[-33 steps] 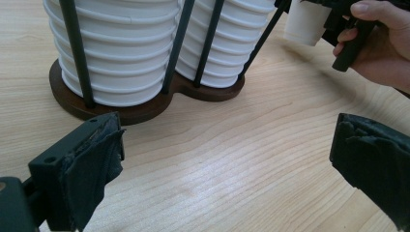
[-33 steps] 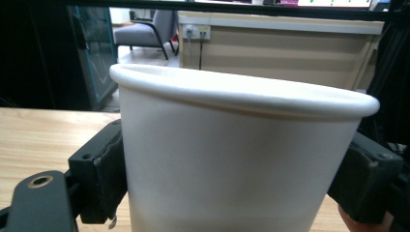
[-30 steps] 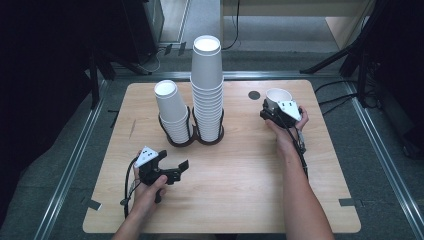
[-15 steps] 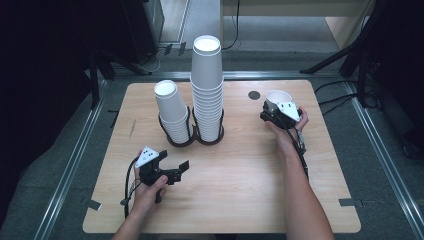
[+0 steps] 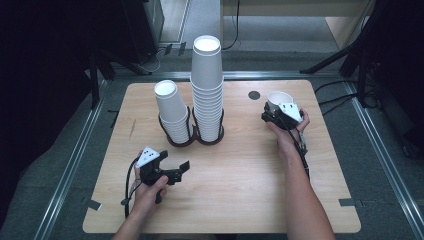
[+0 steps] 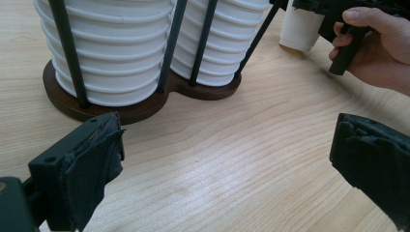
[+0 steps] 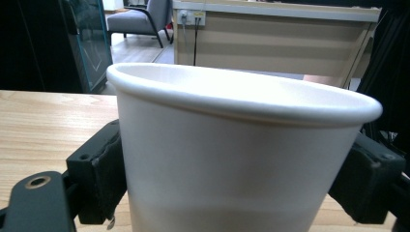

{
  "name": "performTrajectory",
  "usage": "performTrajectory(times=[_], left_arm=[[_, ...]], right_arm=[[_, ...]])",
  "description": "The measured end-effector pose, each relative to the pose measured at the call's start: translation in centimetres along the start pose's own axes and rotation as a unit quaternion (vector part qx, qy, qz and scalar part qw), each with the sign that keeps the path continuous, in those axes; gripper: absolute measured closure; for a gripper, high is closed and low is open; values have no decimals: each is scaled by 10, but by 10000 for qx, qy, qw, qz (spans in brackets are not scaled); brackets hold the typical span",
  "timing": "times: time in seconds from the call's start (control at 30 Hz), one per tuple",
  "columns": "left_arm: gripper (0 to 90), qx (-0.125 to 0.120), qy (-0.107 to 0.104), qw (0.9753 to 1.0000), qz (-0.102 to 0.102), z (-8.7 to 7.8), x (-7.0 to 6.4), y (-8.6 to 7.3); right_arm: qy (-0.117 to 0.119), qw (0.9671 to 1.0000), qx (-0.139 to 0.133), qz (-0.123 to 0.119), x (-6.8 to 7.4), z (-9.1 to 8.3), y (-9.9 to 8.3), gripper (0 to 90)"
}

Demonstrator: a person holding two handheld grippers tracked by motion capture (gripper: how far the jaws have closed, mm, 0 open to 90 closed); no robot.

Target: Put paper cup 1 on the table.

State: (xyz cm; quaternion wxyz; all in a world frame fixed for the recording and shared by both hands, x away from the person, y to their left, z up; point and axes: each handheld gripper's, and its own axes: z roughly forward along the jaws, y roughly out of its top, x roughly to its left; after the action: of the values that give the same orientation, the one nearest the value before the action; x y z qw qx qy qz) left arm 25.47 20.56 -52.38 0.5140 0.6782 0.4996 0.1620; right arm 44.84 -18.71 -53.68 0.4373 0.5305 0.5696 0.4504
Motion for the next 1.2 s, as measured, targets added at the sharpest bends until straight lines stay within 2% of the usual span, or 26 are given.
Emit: performTrajectory(times=[0.2, 0.33, 0.47, 0.97, 1.13, 1.2], left_arm=[[0, 0, 1, 10000, -2, 0, 0, 0], [0, -2, -2, 10000, -4, 0, 0, 0], [0, -5, -4, 10000, -6, 0, 0, 0], [0, -8, -1, 10000, -14, 0, 0, 1], [0, -9, 1, 10000, -1, 0, -1, 0], [0, -7, 2, 10000, 0, 0, -1, 0]], right_arm=[[-32, 10000, 29, -29, 0, -3, -1, 119], [26, 10000, 70, 48, 1, -4, -2, 119], [45, 10000, 79, -6, 1, -4, -3, 120], [40, 9997, 200, 127, -4, -8, -9, 106], [193, 9995, 206, 106, -6, -11, -5, 0], [184, 9996, 200, 97, -6, -12, -4, 0]])
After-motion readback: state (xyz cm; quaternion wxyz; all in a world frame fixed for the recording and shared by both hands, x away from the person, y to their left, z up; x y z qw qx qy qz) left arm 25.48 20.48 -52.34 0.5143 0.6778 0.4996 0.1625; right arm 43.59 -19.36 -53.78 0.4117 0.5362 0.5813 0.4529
